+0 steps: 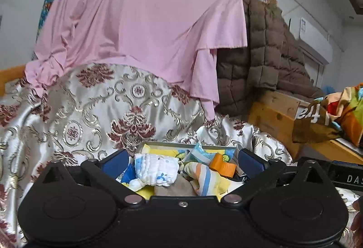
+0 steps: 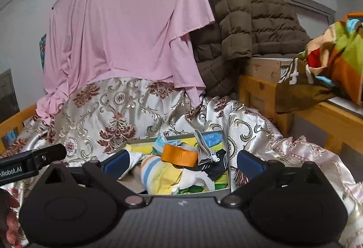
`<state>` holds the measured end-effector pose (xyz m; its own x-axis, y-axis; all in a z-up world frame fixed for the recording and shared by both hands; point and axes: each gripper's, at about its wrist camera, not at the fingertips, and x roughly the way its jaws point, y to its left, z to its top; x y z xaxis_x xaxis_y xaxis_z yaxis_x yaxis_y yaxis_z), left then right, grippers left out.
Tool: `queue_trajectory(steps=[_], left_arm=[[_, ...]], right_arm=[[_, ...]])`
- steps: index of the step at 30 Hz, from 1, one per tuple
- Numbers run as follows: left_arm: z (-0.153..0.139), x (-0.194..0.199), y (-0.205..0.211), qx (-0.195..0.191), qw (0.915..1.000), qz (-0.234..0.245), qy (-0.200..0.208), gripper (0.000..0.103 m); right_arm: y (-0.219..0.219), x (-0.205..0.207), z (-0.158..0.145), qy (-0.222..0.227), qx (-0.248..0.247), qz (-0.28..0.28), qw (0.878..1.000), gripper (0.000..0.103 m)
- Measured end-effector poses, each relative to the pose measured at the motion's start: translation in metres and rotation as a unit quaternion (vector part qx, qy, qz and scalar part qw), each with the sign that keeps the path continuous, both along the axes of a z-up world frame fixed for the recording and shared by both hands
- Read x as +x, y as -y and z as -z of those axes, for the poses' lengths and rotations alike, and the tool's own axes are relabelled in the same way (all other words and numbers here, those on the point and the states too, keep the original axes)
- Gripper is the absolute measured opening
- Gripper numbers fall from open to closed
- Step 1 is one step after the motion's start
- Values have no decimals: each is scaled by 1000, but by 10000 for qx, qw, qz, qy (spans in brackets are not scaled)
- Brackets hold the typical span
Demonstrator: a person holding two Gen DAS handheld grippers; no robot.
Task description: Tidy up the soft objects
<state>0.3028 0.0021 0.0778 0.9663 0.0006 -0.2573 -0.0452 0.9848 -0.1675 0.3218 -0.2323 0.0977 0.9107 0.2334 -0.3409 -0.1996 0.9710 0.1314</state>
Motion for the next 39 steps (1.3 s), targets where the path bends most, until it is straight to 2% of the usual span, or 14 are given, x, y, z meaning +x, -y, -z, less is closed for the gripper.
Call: queue_trajectory(steps=[3,9,21,39], left_arm=[[-2,-19,2,77,9999,-30,100,102],[-5,-53,-1,-25,9998,-90,181,102],[3,-100,-7,-107,9994,-244,234,102],[20,-176,-17,-233,9978,-516,332,102]], right_arm=[[1,-18,-3,68,-7,-28,10000,103],[0,-53,-9,228,-13,-33,9997,103],[1,-101,-16,437,71,76,9990,103],[-12,-173,5,572,-58,40,9983,103]])
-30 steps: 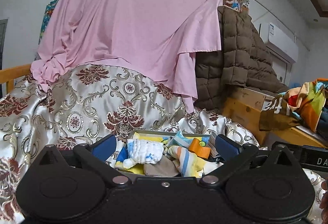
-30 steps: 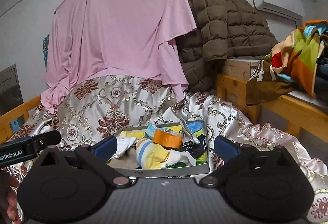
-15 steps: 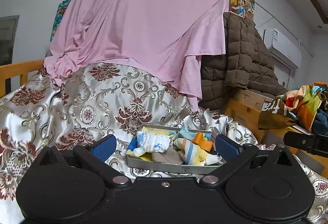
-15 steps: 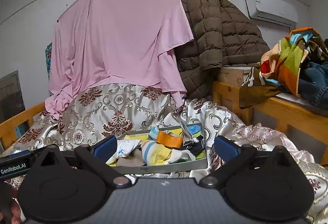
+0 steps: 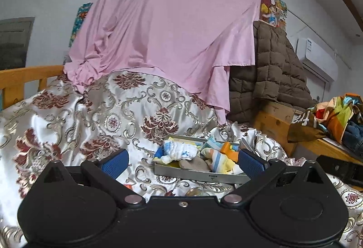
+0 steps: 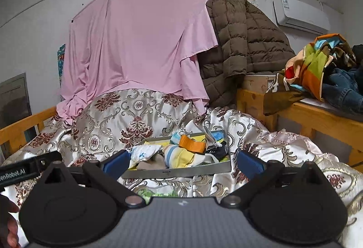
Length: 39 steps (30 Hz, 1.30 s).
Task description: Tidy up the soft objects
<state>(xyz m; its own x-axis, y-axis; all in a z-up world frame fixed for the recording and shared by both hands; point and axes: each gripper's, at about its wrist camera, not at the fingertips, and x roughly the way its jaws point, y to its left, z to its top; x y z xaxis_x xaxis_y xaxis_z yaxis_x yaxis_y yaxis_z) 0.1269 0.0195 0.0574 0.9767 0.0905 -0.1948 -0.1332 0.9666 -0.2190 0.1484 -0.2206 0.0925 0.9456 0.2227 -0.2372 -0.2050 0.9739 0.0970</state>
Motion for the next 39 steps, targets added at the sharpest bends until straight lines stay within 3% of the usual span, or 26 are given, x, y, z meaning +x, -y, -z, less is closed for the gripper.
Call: queue_trajectory(steps=[18,29,39], left_arm=[[10,-36,-8,38,9997,-227,16,102],[33,-41,-17,-5,9990,-327,-320,102],[42,-45,-22,51,9983,-475,-329,102]], right_arm=[[-1,-38,16,77,26,80,9999,103],[-8,-50,35,70,-29,147,9999,103],[-12,-51,45,-23,22,200,9998,103]])
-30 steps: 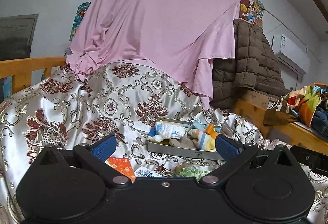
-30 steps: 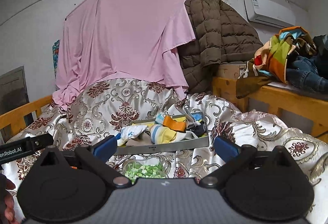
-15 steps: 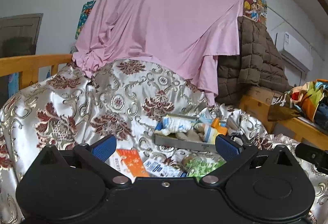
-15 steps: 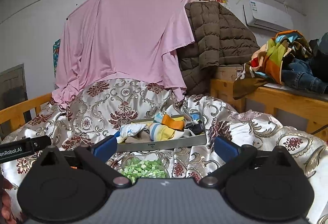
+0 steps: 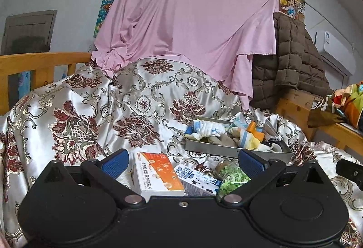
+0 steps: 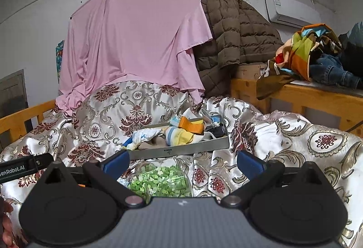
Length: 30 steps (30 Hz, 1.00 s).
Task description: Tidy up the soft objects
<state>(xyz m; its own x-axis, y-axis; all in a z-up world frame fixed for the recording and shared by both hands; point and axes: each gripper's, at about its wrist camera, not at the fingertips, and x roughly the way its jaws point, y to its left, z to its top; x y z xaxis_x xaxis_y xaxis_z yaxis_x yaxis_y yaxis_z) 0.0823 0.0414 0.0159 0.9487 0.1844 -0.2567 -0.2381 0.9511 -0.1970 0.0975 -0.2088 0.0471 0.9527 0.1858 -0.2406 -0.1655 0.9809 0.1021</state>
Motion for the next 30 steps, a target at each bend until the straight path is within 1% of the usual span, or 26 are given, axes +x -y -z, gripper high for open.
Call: queue_trajectory(steps=[13,30], left_arm=[[10,1,-2,113,9999,-51,-71,102],[33,7,0,244,9989,-72,-401,102]], right_arm=[[-3,4,8,-85,-56,17,9999,103],[0,8,29,-250,-106,110,9996,103]])
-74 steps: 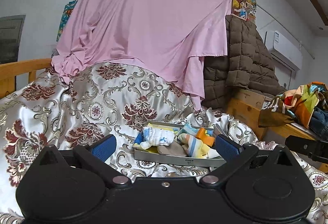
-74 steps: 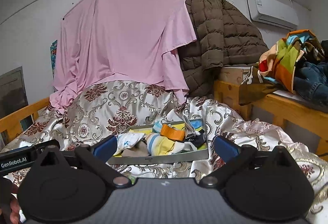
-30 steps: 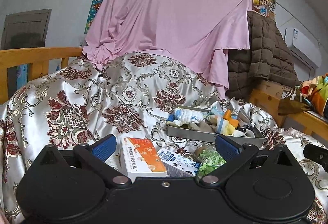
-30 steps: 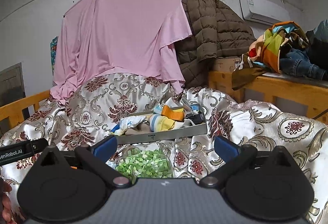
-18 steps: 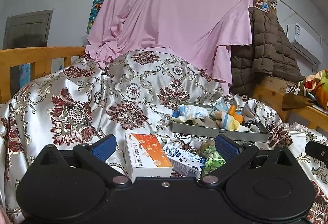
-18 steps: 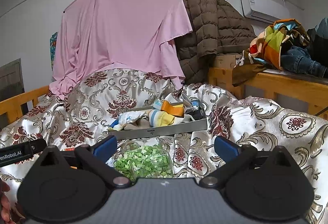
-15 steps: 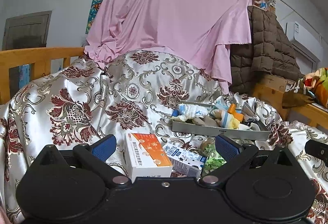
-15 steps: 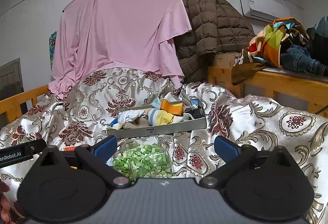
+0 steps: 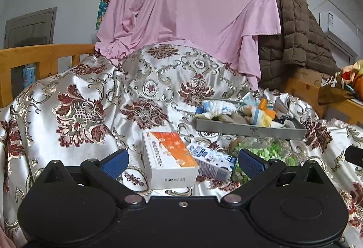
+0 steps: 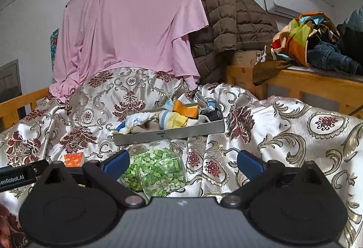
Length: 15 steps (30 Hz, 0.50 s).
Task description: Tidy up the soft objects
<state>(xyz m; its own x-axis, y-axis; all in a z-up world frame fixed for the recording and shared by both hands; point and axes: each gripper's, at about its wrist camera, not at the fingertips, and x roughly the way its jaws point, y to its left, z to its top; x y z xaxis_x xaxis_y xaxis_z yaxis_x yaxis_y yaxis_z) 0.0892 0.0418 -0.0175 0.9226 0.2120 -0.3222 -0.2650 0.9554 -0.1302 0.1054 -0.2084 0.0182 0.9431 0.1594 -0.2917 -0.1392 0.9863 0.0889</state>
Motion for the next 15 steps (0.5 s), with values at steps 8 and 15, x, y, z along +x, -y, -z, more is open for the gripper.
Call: queue_trajectory(steps=[8,15], left_arm=[[4,1,2,89,9999,14,-46,102],[7,3,2,117,9999,6,-113,102]], right_arm=[[4,0,7,-57,-13,57,10000,103],[5,2,15,-160,-50,83,9998,103]])
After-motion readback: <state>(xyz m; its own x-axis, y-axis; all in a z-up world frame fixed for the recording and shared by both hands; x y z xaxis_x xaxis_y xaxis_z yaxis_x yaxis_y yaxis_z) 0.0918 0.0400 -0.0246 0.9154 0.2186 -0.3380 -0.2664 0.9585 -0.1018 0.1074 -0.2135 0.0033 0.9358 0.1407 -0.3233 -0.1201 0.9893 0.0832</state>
